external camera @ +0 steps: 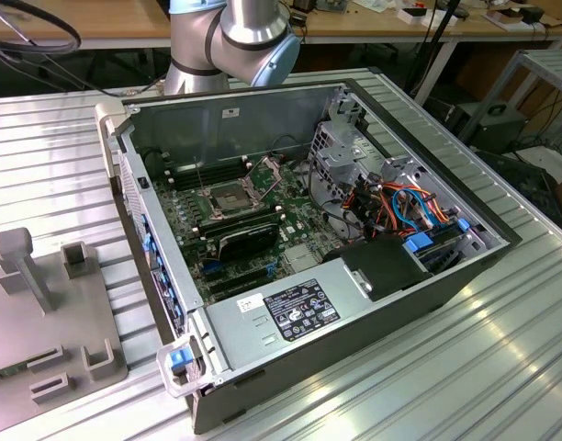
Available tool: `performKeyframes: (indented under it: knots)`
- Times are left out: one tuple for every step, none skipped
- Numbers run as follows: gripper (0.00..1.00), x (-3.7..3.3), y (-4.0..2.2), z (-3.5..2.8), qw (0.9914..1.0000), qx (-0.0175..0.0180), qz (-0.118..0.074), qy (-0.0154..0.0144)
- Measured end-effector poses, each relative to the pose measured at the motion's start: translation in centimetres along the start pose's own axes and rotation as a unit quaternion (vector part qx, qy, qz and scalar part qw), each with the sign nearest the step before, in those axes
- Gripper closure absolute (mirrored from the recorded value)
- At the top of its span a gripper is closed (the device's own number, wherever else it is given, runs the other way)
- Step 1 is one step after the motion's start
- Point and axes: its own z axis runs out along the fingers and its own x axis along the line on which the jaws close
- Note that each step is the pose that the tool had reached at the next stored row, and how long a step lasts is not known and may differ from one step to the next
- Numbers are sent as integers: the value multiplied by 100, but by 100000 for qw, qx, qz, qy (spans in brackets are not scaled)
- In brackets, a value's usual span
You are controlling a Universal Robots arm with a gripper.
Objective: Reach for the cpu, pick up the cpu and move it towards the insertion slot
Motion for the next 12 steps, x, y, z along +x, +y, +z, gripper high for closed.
performKeyframes:
  knots:
    - [28,0,-2,9,100000,0,1,6]
    - [28,0,-3,18,100000,0,2,10]
    - [28,0,-5,35,100000,0,0,25]
    - [28,0,-5,43,100000,2,1,28]
    - [28,0,-6,50,100000,0,0,32]
    - [28,1,-6,57,100000,2,1,44]
    - [28,1,-7,70,100000,-1,0,47]
    - [28,1,-7,76,100000,1,1,50]
    - [28,1,-8,80,100000,2,3,58]
    - [28,1,-8,87,100000,0,4,59]
    - [28,1,-8,92,100000,-1,3,58]
    - [28,1,-8,99,100000,-1,2,62]
